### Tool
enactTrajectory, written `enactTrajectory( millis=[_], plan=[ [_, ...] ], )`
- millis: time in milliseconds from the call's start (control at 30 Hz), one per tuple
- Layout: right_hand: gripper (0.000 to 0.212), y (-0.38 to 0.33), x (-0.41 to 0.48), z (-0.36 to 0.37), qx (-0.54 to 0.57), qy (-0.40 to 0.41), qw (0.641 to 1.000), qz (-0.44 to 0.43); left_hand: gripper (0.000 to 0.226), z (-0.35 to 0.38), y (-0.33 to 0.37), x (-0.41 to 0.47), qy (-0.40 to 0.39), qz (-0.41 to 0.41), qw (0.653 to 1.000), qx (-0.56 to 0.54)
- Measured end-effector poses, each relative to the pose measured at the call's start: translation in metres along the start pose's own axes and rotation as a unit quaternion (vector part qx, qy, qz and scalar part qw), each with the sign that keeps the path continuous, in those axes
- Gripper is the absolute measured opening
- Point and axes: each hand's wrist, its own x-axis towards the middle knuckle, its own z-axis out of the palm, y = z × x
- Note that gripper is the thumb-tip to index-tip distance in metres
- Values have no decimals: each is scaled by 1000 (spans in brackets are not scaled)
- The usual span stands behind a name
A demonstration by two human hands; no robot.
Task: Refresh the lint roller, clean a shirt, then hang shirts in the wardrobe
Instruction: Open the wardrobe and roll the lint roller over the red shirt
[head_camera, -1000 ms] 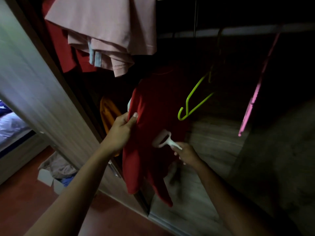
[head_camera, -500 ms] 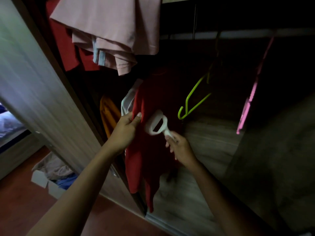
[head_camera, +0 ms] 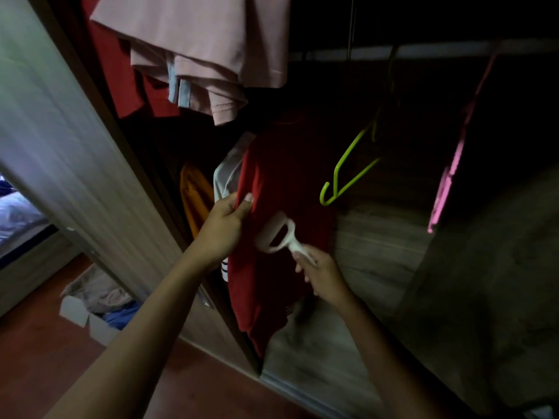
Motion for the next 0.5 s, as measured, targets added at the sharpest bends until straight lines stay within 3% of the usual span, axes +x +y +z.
enactTrajectory(
  millis=[133, 233, 500],
  plan=[
    [14, -42, 3, -10, 58, 54, 995, -66, 48, 1, -2, 3, 0, 11, 1000, 11],
    [16, -35, 6, -9, 50, 46, 996, -61, 42, 2, -2, 5, 0, 6, 1000, 14],
    [22, 102, -13, 40, -68, -90, 984, 136, 44, -3, 4, 4, -19, -10, 999, 23]
  ],
)
